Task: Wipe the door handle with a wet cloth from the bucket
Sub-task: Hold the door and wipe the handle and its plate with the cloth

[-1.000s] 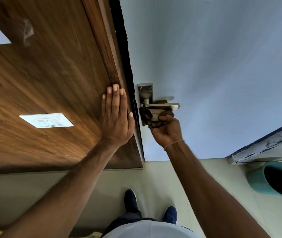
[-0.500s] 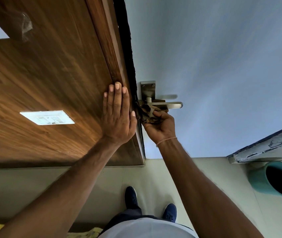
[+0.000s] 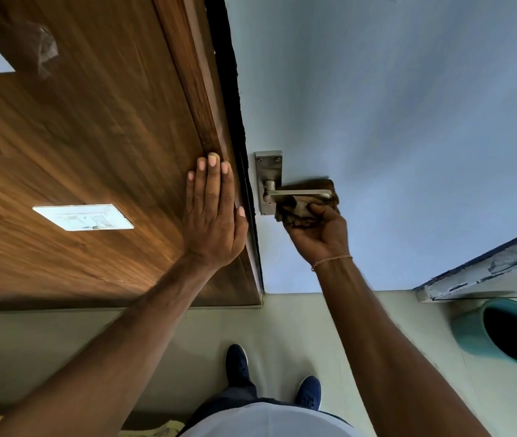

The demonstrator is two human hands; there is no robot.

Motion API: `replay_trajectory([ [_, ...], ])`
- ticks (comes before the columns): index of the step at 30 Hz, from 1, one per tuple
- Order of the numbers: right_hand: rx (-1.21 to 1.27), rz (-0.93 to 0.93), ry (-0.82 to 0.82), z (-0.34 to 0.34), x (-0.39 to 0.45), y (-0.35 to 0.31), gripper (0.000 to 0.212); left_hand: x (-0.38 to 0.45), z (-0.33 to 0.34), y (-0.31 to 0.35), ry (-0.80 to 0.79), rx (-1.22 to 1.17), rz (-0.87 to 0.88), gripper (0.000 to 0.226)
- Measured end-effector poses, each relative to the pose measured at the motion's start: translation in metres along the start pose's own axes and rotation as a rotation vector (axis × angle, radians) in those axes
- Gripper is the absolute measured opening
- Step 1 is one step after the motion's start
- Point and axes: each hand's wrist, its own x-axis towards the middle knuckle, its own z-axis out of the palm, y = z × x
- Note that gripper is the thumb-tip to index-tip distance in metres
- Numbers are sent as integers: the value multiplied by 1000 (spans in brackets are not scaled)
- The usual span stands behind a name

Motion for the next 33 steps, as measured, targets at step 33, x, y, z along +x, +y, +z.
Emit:
replay_trajectory([
  [33, -2562, -812, -297, 45, -19, -41, 38, 1, -3, 5, -4, -26, -17, 75],
])
